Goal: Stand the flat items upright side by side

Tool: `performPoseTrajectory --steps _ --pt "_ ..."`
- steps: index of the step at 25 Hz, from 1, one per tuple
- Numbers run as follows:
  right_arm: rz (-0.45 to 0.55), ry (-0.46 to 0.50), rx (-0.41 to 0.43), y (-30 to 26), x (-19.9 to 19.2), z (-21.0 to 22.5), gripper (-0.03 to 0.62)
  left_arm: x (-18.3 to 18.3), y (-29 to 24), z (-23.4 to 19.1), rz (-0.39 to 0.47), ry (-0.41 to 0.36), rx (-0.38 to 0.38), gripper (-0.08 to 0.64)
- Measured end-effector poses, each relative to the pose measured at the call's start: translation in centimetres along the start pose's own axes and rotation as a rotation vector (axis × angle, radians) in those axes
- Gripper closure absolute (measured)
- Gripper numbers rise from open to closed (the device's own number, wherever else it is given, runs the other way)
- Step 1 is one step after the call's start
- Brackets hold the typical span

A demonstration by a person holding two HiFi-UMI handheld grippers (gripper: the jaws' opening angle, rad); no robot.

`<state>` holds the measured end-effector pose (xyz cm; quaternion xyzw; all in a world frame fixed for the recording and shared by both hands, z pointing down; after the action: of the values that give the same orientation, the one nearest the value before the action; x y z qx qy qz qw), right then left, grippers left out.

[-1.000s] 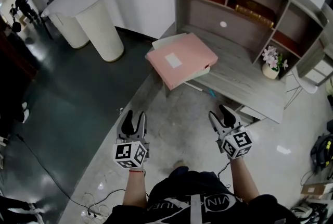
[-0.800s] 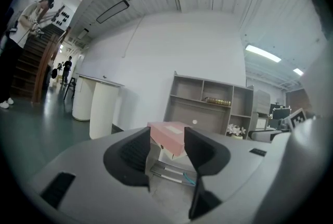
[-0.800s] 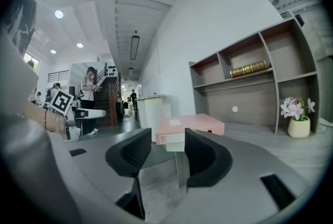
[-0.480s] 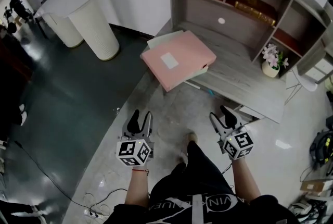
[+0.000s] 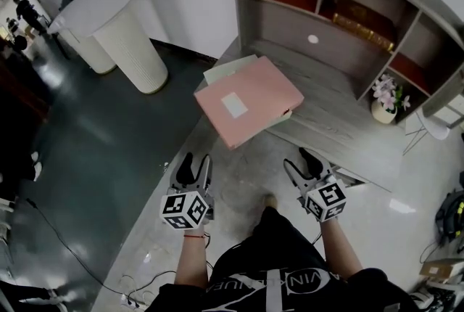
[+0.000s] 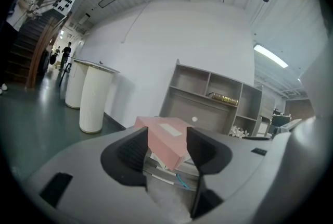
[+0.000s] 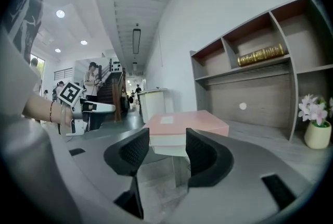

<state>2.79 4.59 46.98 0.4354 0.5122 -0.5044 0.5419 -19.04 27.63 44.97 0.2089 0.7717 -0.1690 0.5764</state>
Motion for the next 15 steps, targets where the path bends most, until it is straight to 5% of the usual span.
performPoseTrajectory --steps 15 --pt "-0.121 0.091 0.158 -7.8 -1.4 4.9 0.344 -8.0 -8.4 0.3 -0.222 0.296 0.011 0.206"
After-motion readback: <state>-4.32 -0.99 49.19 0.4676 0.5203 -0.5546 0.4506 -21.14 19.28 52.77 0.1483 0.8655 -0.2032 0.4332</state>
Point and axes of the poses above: the fingertips, and each gripper's own axes: y backward along the fingers, z to its right, x out of its top, the point moved 7 cm from there along y, backward along the fingers, and after that the axes turned 10 degrees about z, right-handed, at the moved point
